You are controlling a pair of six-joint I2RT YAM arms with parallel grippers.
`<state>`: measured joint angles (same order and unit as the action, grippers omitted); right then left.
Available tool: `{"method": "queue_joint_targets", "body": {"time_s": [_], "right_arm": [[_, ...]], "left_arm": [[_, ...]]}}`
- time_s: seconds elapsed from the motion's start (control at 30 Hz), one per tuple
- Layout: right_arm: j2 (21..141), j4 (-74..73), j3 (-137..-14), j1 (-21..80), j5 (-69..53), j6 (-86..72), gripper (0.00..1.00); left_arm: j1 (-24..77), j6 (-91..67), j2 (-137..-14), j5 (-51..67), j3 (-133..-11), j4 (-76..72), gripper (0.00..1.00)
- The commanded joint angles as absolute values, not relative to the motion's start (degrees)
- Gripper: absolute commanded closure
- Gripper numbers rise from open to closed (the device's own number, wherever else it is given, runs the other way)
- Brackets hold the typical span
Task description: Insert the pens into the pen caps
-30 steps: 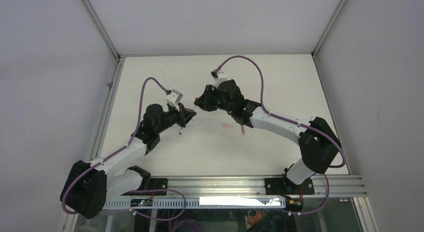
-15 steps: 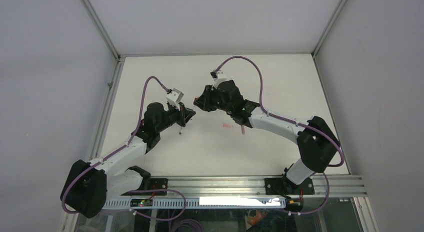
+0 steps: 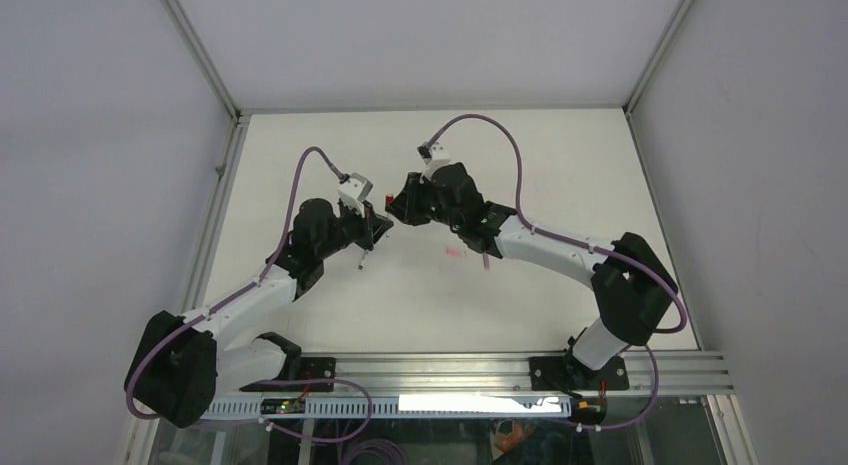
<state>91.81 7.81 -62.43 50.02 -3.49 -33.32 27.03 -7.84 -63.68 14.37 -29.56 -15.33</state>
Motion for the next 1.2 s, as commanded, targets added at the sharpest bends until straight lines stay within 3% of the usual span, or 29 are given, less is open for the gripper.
{"method": "queue_joint_targets", "body": {"time_s": [0.0, 0.17, 0.8, 0.97, 1.17], "right_arm": [[95.1, -10.7, -57.9, 57.3, -19.3, -33.7, 1.0], [93.6, -10.7, -57.3, 56.9, -18.5, -30.9, 1.0], [87.2, -12.8, -55.7, 52.9, -15.4, -27.2, 0.99], [80.6, -13.8, -54.5, 49.9, -13.5, -25.2, 0.79], [72.9, -14.8, -52.5, 44.6, -11.4, -23.2, 0.67]], "left_arm": [[26.0, -5.3, -62.1, 15.6, -40.4, -41.0, 1.0], [26.0, -1.7, -61.6, 23.2, -41.7, -32.9, 1.0], [25.9, -0.5, -58.9, 19.3, -39.0, -24.1, 1.0], [25.9, -1.3, -60.6, 18.0, -37.3, -22.5, 1.0], [25.9, -5.2, -63.3, 17.4, -35.1, -20.7, 1.0]]}}
